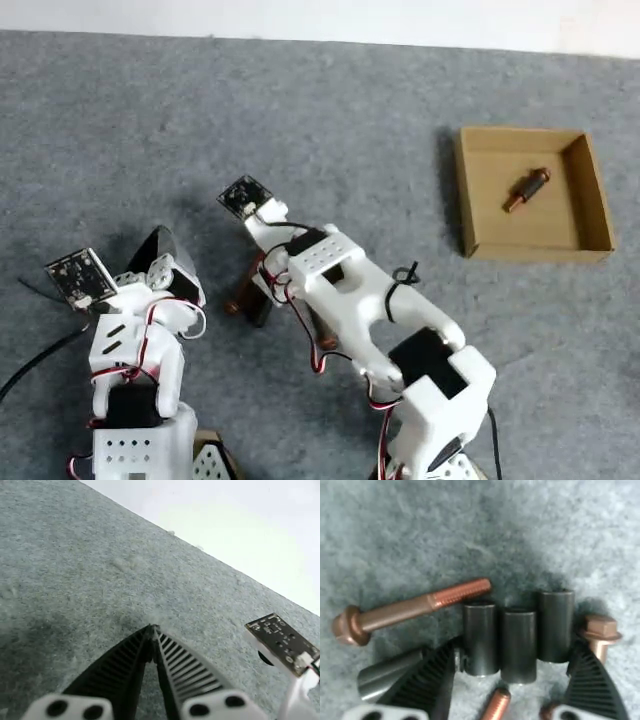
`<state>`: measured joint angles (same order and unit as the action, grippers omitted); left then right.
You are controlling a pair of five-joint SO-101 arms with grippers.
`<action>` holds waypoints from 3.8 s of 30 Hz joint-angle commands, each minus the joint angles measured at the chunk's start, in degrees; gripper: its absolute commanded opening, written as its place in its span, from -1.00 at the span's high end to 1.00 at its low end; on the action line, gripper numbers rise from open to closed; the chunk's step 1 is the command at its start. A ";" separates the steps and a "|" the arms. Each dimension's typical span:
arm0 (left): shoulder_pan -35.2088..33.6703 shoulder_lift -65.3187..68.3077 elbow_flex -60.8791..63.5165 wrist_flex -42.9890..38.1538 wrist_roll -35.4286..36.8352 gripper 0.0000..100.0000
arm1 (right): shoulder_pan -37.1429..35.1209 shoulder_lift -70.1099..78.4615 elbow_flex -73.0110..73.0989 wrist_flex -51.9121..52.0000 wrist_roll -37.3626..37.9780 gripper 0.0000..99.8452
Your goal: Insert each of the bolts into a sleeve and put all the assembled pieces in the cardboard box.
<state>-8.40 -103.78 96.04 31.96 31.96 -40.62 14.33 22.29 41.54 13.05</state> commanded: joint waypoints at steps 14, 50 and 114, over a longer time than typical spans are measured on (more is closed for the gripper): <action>-0.66 -0.57 1.19 -1.14 -0.26 0.98 | 1.19 2.68 -1.45 -1.63 0.26 0.74; -0.66 -0.48 1.19 -1.23 -0.26 0.98 | 2.07 4.09 -10.07 1.36 -6.15 0.58; 10.77 -0.31 0.92 -0.97 -10.64 0.98 | 8.75 -65.98 46.64 -22.29 -10.46 0.99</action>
<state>-2.24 -103.78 96.04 31.69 23.87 -32.79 -42.81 67.03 20.97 2.51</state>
